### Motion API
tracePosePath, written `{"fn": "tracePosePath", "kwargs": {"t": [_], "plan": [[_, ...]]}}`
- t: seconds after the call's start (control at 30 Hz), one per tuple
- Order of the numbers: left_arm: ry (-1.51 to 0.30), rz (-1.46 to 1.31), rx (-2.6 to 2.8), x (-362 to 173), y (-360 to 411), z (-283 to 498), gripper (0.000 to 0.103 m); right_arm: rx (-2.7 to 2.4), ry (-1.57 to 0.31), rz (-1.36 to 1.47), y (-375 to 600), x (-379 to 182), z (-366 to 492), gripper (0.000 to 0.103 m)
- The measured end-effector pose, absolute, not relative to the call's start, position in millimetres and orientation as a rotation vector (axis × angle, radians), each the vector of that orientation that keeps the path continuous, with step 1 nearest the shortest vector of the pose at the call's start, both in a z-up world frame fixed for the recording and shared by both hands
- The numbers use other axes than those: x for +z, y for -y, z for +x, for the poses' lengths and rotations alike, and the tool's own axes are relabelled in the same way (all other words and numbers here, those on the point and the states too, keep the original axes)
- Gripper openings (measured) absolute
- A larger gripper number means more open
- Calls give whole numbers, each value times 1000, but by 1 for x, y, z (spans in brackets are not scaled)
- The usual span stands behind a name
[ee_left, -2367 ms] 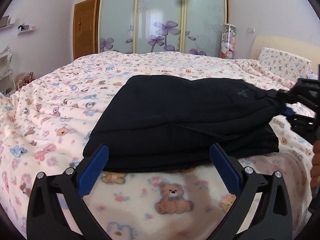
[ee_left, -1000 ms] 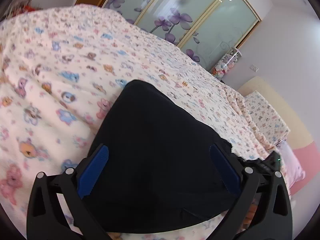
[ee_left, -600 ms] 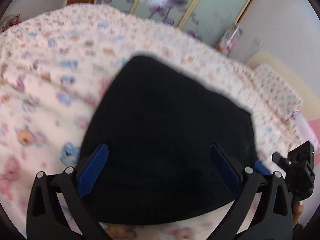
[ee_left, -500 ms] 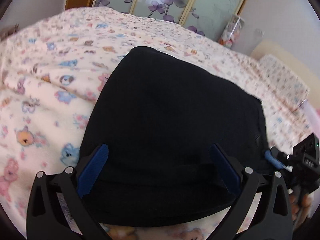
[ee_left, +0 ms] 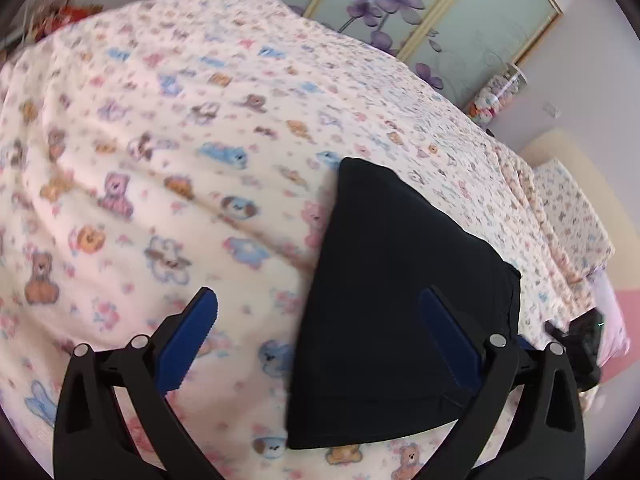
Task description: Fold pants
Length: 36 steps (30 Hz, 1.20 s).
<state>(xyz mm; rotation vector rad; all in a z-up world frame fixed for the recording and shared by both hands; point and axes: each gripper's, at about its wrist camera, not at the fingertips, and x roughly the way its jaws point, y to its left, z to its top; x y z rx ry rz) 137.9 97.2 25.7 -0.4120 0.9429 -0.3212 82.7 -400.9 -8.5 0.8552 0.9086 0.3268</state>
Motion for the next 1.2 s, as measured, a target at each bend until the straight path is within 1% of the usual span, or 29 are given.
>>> {"fn": "tracePosePath", "kwargs": {"t": [0.13,0.27,0.37,0.47,0.57,0.6,0.63,0.67,0.7,0.73,0.8,1.03,1.2], "plan": [[-950,-394,-297,19,-103,136,101,259,-1014,748,393,-19,98,82],[-971,-374,-297,12,-101,138,101,361,-1041,726,377,-20,100,80],[-978,-373,-315,8,-99,138,101,367,-1044,627,362,-14,99,81],[-983,-360,-328,6,-96,137,101,359,-1051,683,370,-25,101,80],[-979,-359,-351,6,-97,137,101,388,-998,754,378,-30,100,81],[-978,-364,-358,6,-97,137,101,398,-987,758,378,-31,102,79],[-978,-379,-371,7,-99,138,101,418,-971,758,377,-31,102,71],[-978,-400,-384,7,-101,140,101,449,-957,755,375,-30,101,67],[-979,-430,-404,8,-103,142,101,477,-934,755,374,-31,99,56],[-981,-448,-417,8,-104,145,101,495,-917,773,374,-33,101,50],[-988,-486,-441,9,-104,150,101,539,-877,849,382,-42,99,45],[-1031,-598,-608,11,-83,172,100,578,-817,863,384,-49,93,45],[-1102,-560,-613,1,-59,194,100,591,-796,877,387,-52,91,45]]}}
